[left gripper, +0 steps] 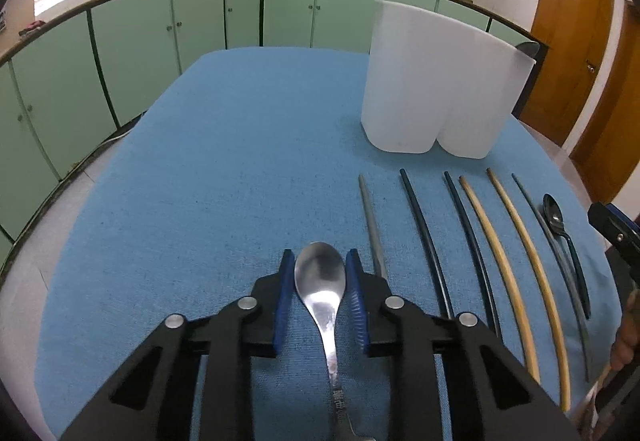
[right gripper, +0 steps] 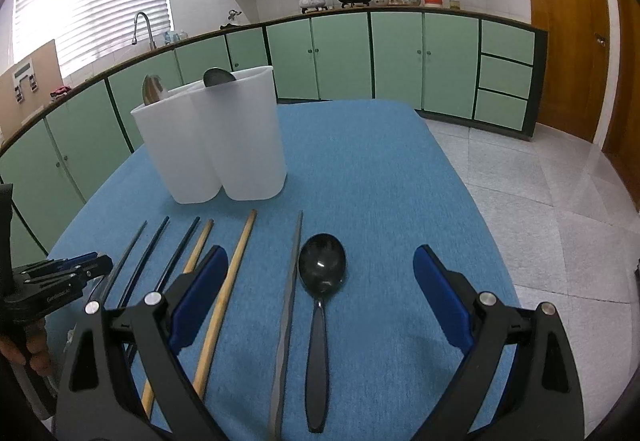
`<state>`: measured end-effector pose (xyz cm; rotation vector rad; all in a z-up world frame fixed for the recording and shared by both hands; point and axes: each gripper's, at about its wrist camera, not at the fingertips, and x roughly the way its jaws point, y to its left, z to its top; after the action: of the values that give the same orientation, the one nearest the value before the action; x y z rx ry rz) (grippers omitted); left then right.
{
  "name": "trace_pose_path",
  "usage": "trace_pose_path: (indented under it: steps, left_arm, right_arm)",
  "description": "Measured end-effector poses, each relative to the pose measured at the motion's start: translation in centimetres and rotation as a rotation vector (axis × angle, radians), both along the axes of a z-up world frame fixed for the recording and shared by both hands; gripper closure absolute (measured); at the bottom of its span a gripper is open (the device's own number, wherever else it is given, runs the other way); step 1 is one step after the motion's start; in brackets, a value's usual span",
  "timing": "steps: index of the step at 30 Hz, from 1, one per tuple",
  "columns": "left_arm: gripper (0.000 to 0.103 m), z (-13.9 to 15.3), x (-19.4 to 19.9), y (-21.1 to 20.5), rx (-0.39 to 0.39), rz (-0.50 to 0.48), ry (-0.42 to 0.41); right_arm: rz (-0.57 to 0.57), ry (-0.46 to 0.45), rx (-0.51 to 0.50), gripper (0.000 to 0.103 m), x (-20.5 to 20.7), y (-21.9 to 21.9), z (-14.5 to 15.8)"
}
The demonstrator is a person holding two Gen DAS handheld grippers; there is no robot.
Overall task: Organize utensils
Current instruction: 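Grasp the small decorative spoon with the left tool while the right moves to the black spoon, then close the right tool on the black spoon's handle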
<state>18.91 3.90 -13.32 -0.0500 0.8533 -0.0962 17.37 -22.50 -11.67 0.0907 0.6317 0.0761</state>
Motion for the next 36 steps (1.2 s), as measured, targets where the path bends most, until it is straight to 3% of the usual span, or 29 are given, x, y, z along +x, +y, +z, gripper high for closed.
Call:
trace_pose_path:
  steps: [2, 4, 10, 28, 33, 36]
  left_arm:
    - [0.077, 0.0, -0.1, 0.0, -0.004, 0.001, -0.007]
    - [0.077, 0.4, -0.3, 0.2, -0.020, 0.010, -0.020]
    - [0.077, 1.5, -0.3, 0.7, 0.002, 0.034, -0.065]
    - [0.077, 2.0, 1.2, 0.0, 0.029, 0.026, -0.107]
    - [0.077, 2.2, 1.1, 0.0, 0.025, 0.020, -0.116]
    - [0.077, 2.3, 1.0, 0.0, 0.023, 0.018, -0.123]
  right_arm:
    - [0.001, 0.010, -0.025, 0.015, 0.1, 0.2, -0.1]
    - [0.004, 0.034, -0.038, 0.026, 0.4, 0.2, -0.3]
    - [0.012, 0.117, -0.060, 0.038, 1.8, 0.0, -1.6]
    - [0.032, 0.228, -0.055, 0.055, 5.5, 0.1, -3.0]
    - [0.057, 0.237, -0.035, 0.069, 5.5, 0.3, -2.8]
    - [0.063, 0.237, -0.039, 0.070, 5.4, 0.3, -2.8]
